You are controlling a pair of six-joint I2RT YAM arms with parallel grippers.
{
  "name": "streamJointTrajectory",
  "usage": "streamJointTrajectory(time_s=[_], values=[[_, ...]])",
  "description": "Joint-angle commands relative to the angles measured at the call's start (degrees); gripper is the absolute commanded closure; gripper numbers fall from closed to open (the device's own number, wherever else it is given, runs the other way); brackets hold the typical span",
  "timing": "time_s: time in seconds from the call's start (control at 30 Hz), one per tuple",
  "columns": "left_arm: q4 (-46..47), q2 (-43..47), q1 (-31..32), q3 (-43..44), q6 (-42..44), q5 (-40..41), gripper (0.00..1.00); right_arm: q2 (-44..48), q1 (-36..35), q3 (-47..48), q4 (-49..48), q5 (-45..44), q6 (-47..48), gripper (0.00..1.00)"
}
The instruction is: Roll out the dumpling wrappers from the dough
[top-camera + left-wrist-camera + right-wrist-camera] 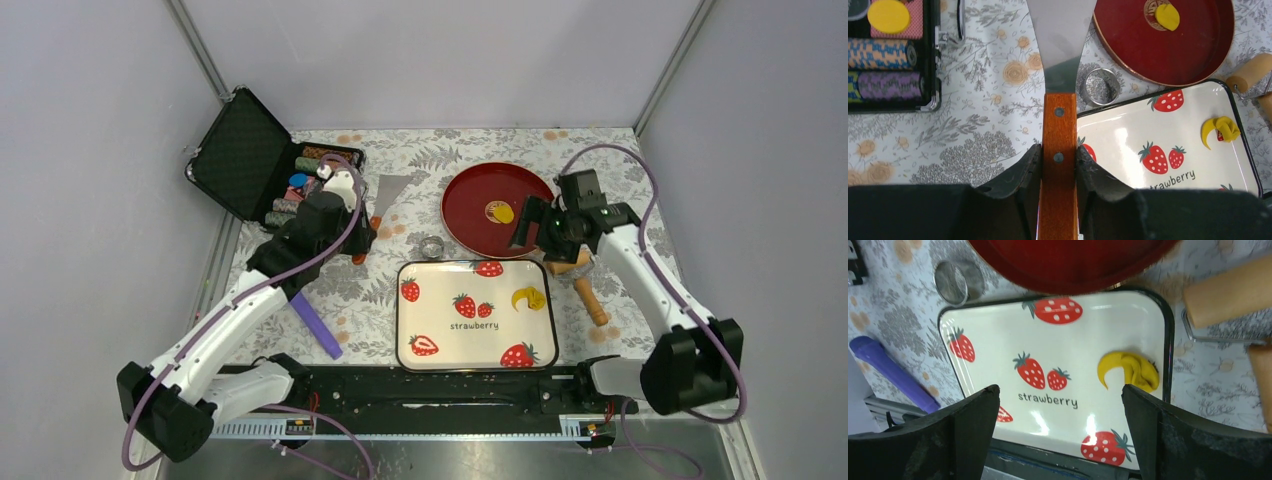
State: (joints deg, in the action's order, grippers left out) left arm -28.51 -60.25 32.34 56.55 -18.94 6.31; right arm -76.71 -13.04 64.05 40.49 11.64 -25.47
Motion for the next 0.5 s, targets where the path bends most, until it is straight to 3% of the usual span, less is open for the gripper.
streamJointTrajectory(time_s=[0.0,0.27,0.47], values=[[3.8,2.7,-1.8,-2.8,-3.9,-2.2,1.0,6.6,-0.3,-6.4,-1.3,2.6,-1.7,0.01],[3.0,2.4,-2.0,-10.3,-8.3,0.3,1.0,12.6,-0.3,-15.4,-0.4,4.0,-1.6,0.0],[4.6,-4.2,-1.9,-14.2,-9.7,1.9,1.0,14.3,-0.4,-17.7,0.3,4.1,-1.4,0.01]])
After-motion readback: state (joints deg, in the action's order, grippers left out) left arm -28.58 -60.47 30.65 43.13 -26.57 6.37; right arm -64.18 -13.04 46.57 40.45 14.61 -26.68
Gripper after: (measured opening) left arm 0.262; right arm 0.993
